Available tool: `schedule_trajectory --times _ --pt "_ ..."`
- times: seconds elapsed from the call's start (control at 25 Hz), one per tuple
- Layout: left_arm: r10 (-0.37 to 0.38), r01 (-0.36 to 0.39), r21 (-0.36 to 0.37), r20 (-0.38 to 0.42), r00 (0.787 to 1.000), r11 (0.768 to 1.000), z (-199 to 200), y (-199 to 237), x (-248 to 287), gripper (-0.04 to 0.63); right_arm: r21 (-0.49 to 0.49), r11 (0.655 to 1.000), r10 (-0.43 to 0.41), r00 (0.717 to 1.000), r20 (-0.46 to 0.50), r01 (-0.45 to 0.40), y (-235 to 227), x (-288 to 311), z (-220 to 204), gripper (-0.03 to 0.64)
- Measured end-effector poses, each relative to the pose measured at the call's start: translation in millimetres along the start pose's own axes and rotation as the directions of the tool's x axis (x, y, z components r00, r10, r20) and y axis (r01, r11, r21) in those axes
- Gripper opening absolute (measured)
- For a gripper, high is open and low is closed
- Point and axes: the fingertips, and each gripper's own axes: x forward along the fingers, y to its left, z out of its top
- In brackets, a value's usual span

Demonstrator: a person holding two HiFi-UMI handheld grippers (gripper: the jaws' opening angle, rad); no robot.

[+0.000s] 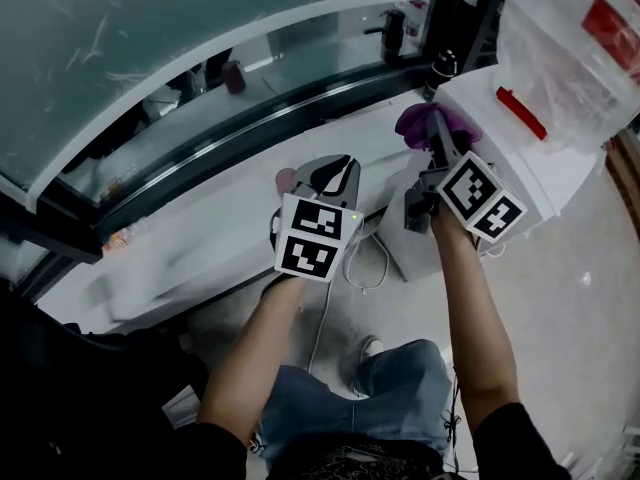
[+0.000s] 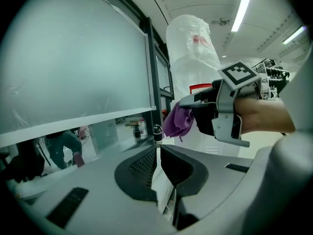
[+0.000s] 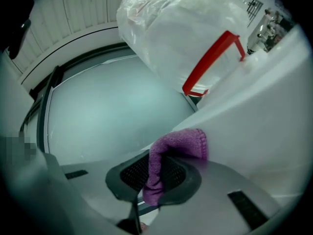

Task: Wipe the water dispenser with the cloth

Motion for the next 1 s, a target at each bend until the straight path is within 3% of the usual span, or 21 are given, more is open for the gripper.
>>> schedule_trajectory --times 0.44,0.76,1.0 --pt "-0.047 0.046 0.019 0.058 0.997 0.999 -91.2 -20.4 49.6 0.044 -0.054 0.998 0.042 0.998 0.048 -0.040 -42.4 -6.4 -68.3 0.045" --pt "-0.094 0.093 0.019 0.071 0.993 0.996 -158.5 -50.8 85.1 0.044 -0.086 0.996 0.034 0.999 0.037 -0.030 -85.8 -13.0 -130.3 0.044" --pt "-0.089 0.089 0.003 0.067 0.994 0.996 -199.7 -55.6 99.9 0.038 -0.124 0.992 0.016 1.000 0.019 -0.013 -112.0 -11.6 -174.3 0.044"
